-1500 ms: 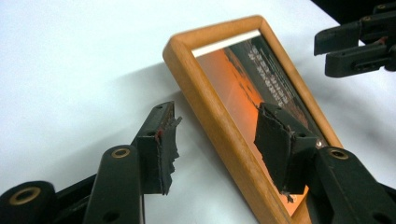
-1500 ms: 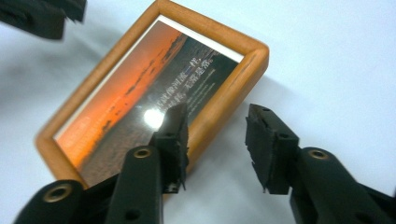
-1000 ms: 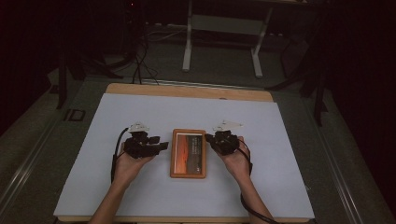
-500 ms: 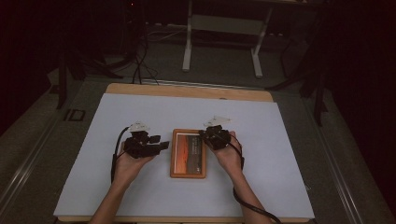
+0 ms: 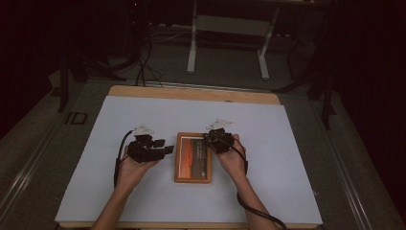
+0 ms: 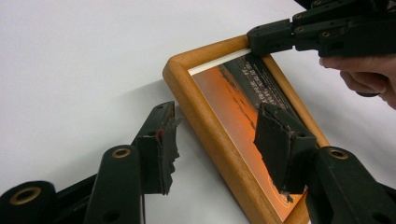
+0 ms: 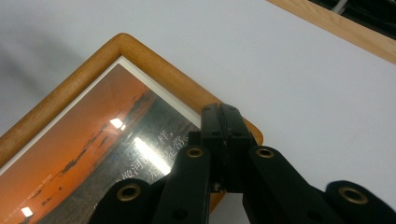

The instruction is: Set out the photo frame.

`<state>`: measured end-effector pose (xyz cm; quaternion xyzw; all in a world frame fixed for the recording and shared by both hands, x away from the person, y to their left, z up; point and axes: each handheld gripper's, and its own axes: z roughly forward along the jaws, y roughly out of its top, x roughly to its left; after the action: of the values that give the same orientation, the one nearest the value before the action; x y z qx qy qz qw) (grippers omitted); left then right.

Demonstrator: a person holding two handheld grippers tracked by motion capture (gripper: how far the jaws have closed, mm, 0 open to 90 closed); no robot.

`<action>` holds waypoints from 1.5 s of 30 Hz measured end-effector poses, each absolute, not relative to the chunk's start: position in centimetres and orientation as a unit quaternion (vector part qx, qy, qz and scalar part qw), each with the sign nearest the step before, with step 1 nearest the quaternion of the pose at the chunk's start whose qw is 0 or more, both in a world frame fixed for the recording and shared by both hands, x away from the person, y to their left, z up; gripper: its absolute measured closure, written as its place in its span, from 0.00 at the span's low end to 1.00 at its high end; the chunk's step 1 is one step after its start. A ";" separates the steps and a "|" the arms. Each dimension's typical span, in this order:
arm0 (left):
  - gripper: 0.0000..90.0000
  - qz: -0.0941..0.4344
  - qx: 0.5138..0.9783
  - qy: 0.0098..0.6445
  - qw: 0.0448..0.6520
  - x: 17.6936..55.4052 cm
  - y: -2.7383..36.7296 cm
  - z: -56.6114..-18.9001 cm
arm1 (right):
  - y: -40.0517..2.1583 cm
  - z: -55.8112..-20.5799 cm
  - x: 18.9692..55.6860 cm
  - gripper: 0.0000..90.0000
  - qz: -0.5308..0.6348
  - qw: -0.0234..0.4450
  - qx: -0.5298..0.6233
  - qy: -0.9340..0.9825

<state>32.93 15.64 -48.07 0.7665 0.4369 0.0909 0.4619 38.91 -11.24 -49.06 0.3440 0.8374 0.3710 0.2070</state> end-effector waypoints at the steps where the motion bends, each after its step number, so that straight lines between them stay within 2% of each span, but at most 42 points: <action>1: 0.54 0.091 0.767 0.437 0.462 32.9 15.6 -48.1 | -11.2 -49.1 38.9 0.99 0.372 0.207 0.345 0.837; 12: 0.54 0.090 0.764 0.438 0.465 32.9 15.7 -48.0 | -11.9 -49.7 39.4 1.00 0.357 0.212 0.358 0.836; 24: 0.56 0.083 0.761 0.442 0.468 32.9 15.8 -47.9 | -13.4 -51.5 40.0 1.00 0.334 0.206 0.377 0.839; 32: 0.57 0.080 0.760 0.439 0.473 32.5 15.4 -47.6 | -13.6 -51.4 40.2 1.00 0.338 0.193 0.382 0.839; 37: 0.53 0.076 0.761 0.436 0.475 32.3 14.9 -47.4 | -13.7 -51.5 40.2 1.00 0.342 0.191 0.383 0.837; 45: 0.44 0.041 0.772 0.424 0.471 31.9 13.4 -47.5 | -13.7 -51.5 40.1 1.00 0.346 0.194 0.382 0.835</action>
<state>31.94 13.45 -47.54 0.7723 0.4238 0.0411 0.4713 40.10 -13.72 -51.54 0.3823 0.8346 0.3461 0.1935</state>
